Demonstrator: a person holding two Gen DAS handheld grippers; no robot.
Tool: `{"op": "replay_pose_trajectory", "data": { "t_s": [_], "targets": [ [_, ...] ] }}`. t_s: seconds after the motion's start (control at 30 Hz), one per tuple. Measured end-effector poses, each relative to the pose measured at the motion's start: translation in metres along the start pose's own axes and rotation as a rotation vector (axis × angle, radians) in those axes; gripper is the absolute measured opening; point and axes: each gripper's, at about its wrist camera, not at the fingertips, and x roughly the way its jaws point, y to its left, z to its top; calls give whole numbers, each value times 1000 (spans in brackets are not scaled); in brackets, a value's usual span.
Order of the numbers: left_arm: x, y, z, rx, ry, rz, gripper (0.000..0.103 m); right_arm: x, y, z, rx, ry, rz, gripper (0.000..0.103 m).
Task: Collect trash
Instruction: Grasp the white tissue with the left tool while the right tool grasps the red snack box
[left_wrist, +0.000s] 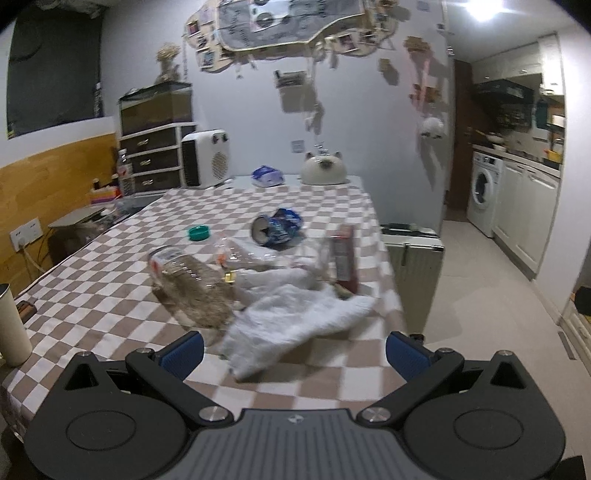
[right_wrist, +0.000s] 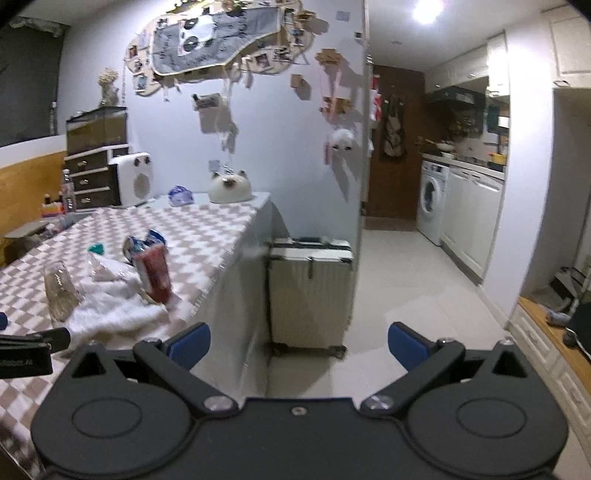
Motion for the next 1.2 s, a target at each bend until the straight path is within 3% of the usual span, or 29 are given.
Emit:
{"op": "replay_pose_trajectory", "data": {
  "t_s": [0.3,0.53,0.77,0.87,1.07,1.2],
  "targets": [
    [52,33,10,-54,48,13,103,56,45,26,-8,-10,129,103],
    [99,23,18,-39,54,-35,103,117,72,52,98,-11,191,103],
    [148,13,5,-75,167,-71,103,174,98,79,200,70,294,102],
    [154,13,-4,-82,198,-75,103,196,115,87,196,102,288,93],
    [148,8,-13,-26,166,-54,103,239,137,91,260,193,362,73],
    [144,14,-13,-52,157,-85,103,262,145,82,230,283,379,51]
  ]
}}
